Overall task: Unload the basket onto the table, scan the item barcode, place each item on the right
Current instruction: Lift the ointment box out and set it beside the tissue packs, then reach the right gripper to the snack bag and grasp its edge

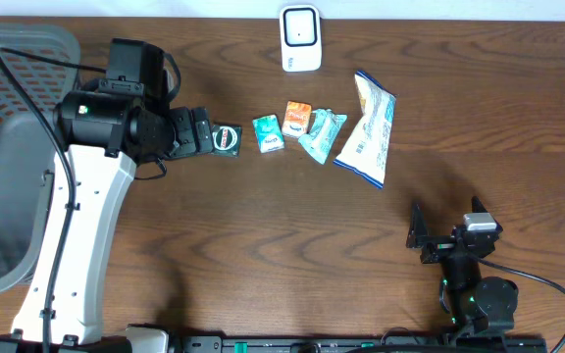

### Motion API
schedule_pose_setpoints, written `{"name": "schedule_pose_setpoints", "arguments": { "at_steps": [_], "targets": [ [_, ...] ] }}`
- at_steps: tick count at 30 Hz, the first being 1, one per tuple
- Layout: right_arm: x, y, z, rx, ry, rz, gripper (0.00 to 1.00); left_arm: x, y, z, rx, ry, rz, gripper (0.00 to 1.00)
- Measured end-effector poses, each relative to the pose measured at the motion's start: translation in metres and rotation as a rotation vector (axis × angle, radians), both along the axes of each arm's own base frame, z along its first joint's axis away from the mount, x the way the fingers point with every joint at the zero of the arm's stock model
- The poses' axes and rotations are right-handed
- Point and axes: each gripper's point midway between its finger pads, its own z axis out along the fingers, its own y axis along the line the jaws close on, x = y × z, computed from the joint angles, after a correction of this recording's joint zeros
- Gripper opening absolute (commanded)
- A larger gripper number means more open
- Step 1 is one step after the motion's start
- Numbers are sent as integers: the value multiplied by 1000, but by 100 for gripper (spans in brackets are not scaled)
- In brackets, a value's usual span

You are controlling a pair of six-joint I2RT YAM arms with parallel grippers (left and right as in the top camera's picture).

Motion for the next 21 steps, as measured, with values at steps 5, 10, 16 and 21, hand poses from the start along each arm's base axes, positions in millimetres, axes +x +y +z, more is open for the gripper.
{"name": "schedule_pose_setpoints", "arguments": {
  "at_steps": [5,10,16,21],
  "targets": [
    [0,0,1,0,-3,0,99,-2,0,-1,1,7,0,98],
    [0,8,15,110,-48,40,99,-2,0,-1,1,8,0,98],
    [-5,31,36,338,-90,181,99,-2,0,-1,1,9,0,98],
    [-21,51,85,430,-248,349,99,-2,0,-1,1,10,0,98]
  ]
}}
